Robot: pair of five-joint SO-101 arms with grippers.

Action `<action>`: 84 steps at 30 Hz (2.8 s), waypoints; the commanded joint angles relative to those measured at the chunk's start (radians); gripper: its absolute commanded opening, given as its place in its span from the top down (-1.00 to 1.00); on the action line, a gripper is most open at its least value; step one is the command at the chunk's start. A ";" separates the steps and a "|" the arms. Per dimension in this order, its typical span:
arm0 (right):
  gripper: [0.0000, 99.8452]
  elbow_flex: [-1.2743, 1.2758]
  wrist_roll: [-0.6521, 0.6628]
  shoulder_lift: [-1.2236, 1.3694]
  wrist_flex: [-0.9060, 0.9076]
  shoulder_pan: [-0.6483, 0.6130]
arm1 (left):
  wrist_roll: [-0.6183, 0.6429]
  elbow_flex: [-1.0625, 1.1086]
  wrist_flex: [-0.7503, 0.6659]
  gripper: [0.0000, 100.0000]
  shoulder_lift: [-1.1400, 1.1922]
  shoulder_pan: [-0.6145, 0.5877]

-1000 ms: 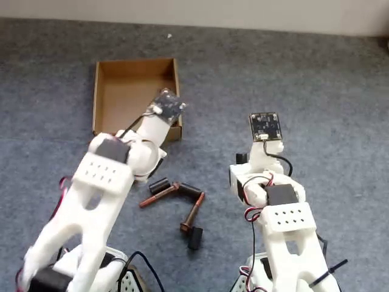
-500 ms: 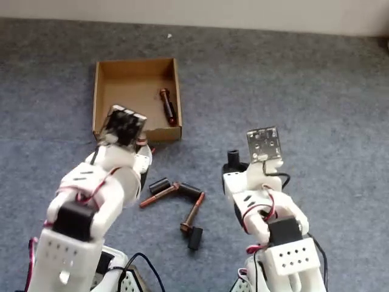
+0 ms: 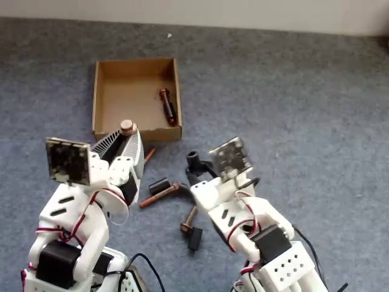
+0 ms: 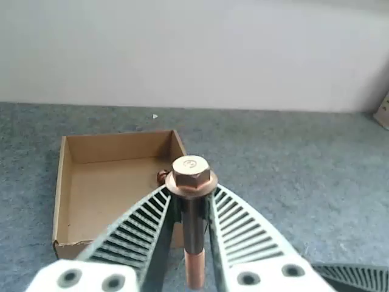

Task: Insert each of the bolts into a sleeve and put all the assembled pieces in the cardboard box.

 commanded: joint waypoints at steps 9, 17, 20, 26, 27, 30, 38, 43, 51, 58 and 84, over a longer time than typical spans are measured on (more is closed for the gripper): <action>0.99 -0.002 0.081 -0.019 -0.140 -0.091 | 0.048 -0.013 -0.075 0.99 -0.028 0.156; 0.99 0.059 0.083 -0.025 -0.208 -0.091 | 0.049 -0.004 -0.140 0.99 -0.027 0.163; 0.99 0.056 0.083 -0.025 -0.208 -0.093 | 0.049 0.031 -0.167 0.99 -0.027 0.162; 0.99 0.051 0.083 -0.025 -0.208 -0.093 | 0.049 0.048 -0.176 0.99 -0.028 0.163; 0.99 0.051 0.083 -0.025 -0.208 -0.096 | 0.049 0.048 -0.176 0.99 -0.028 0.163; 0.99 0.051 0.104 -0.027 -0.209 -0.134 | 0.049 0.064 -0.178 0.99 -0.028 0.200; 0.99 0.051 0.157 -0.027 -0.209 -0.127 | 0.048 0.074 -0.178 0.99 -0.030 0.222; 0.99 0.050 0.157 -0.027 -0.209 -0.096 | 0.043 0.081 -0.175 0.99 -0.030 0.216; 0.99 0.010 0.157 -0.028 -0.209 -0.094 | 0.043 0.110 -0.175 0.99 -0.031 0.216; 0.99 -0.002 0.152 -0.028 -0.209 -0.094 | 0.041 0.157 -0.176 0.99 -0.163 0.214; 0.99 -0.012 0.152 -0.028 -0.209 -0.101 | 0.049 0.266 -0.236 0.99 -0.285 0.145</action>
